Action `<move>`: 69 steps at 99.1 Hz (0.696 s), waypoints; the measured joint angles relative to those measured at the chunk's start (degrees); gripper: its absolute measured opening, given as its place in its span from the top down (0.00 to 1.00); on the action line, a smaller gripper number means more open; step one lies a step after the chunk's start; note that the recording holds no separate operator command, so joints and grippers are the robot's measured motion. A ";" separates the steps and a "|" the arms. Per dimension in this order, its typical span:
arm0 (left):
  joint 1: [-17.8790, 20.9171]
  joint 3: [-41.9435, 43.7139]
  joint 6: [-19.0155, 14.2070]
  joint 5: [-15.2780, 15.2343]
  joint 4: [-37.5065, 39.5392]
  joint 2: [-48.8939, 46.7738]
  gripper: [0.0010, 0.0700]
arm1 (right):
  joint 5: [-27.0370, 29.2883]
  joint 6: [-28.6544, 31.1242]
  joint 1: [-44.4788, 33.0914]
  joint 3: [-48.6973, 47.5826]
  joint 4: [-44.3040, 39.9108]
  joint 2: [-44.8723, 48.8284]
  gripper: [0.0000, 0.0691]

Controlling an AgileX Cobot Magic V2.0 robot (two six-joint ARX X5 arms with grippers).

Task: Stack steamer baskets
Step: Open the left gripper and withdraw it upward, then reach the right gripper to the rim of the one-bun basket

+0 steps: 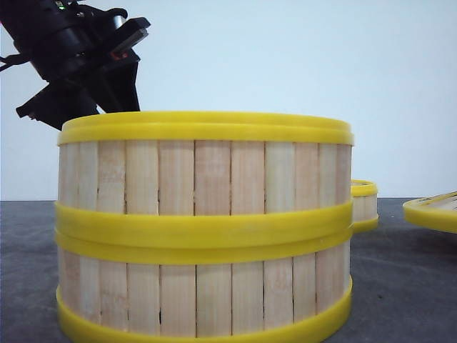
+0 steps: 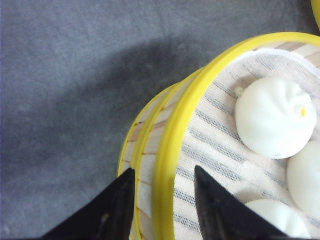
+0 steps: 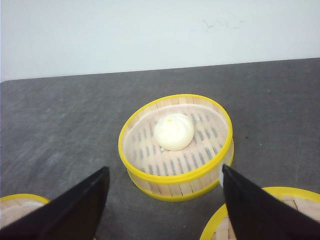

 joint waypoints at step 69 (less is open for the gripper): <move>1.40 -0.92 -1.22 -11.80 10.43 -29.66 0.68 | 1.42 0.00 0.00 12.00 -0.48 24.41 0.36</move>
